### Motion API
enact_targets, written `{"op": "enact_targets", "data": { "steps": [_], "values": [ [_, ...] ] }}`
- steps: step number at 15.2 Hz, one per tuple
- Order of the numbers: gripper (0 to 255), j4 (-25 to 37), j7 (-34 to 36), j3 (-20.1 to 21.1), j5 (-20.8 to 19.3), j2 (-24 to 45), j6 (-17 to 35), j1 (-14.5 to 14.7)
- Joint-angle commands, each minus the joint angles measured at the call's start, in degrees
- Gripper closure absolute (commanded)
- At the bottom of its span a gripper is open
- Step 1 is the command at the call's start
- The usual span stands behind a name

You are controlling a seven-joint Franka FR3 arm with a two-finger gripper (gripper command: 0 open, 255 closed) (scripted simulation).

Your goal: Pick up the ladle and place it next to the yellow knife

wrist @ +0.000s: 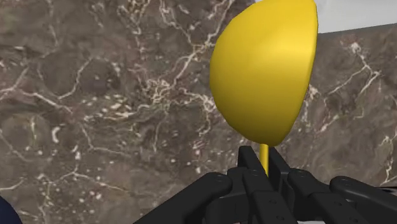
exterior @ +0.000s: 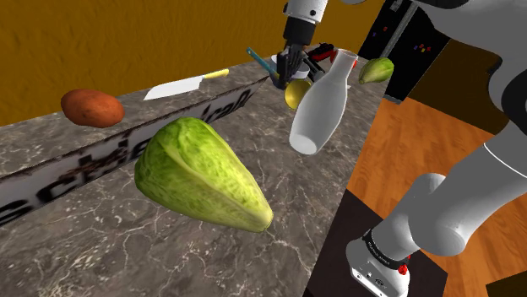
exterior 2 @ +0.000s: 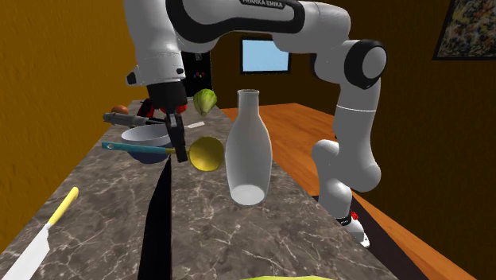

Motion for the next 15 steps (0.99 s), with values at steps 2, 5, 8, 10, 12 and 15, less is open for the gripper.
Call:
{"op": "enact_targets", "data": {
  "steps": [2,5,8,10,12,15],
  "values": [
    [255,-3.1,-0.3,0.0,0.0,-0.6,2.5,0.0],
    [255,-5.8,-0.6,0.1,0.0,-0.9,4.9,0.0],
    [255,-8.4,-0.9,0.1,0.0,-1.1,7.2,0.1],
    [255,-10.0,-1.1,0.1,0.0,-1.2,8.7,0.1],
    [255,-11.6,-1.3,0.1,0.0,-1.3,10.3,0.1],
    [255,-12.9,-1.5,0.1,0.0,-1.3,11.6,0.1]
  ]
}}
